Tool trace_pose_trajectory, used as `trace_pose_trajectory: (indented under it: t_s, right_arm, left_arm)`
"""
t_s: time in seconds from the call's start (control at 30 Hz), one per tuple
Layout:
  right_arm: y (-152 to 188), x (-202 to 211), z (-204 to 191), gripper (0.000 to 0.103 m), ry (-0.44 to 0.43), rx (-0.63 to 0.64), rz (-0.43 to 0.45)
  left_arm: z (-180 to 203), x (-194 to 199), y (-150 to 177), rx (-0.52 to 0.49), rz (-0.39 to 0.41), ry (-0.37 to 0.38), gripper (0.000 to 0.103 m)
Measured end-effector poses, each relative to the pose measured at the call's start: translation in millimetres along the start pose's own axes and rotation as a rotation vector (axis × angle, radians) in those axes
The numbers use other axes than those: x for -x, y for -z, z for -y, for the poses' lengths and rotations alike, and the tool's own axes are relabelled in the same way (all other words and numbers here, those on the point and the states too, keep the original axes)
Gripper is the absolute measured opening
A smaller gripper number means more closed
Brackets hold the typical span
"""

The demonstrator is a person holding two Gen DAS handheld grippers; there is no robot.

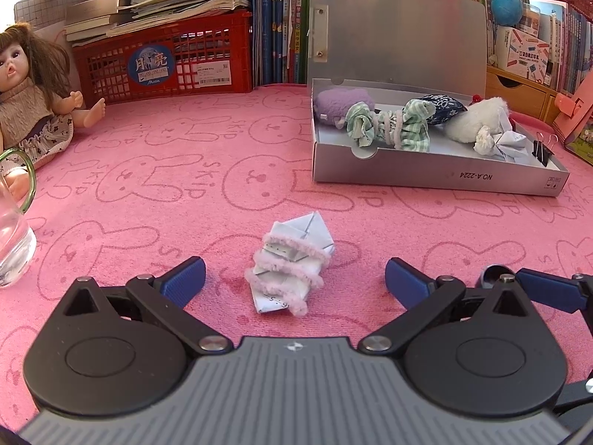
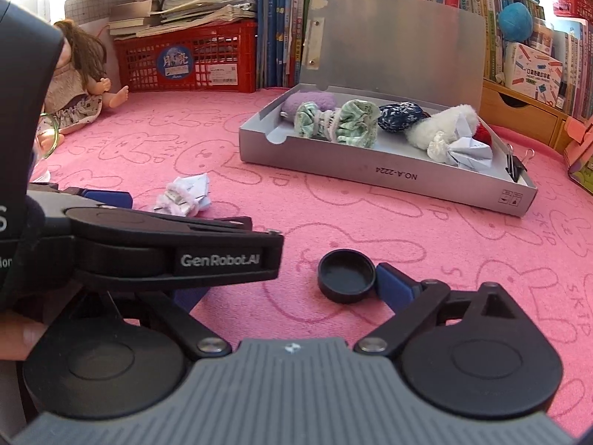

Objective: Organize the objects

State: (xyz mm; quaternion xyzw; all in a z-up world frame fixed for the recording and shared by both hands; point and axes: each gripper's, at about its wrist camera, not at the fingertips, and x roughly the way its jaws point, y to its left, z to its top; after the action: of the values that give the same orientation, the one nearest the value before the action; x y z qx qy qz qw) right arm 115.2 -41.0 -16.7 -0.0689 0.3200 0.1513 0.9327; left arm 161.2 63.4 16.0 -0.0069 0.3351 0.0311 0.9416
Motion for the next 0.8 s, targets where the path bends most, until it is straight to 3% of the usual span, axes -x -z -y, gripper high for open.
trace_pose_trajectory:
  t_s: [0.23, 0.33, 0.4, 0.67, 0.73, 0.8]
  right_arm:
    - [5, 9, 17, 0.086, -0.012, -0.049, 0.007]
    - [8, 13, 23, 0.075, 0.01, -0.055, 0.026]
    - [8, 14, 24, 0.063, 0.027, -0.06, 0.033]
    - [0, 6, 39, 0.059, 0.097, -0.118, 0.03]
    - [-1, 3, 38, 0.051, 0.111, -0.122, 0.032]
    - [-3, 0, 39, 0.05, 0.123, -0.128, 0.034]
  left_arm:
    - [-3, 0, 0, -0.003, 0.0, 0.012, 0.103]
    - [-4, 0, 0, 0.002, 0.001, 0.015, 0.103]
    - [-5, 1, 0, 0.0, 0.002, 0.019, 0.103]
    - [-15, 5, 2, 0.013, 0.004, 0.013, 0.103]
    - [-10, 4, 2, -0.007, -0.002, -0.008, 0.103]
    - [-11, 2, 1, 0.0, -0.003, -0.007, 0.103]
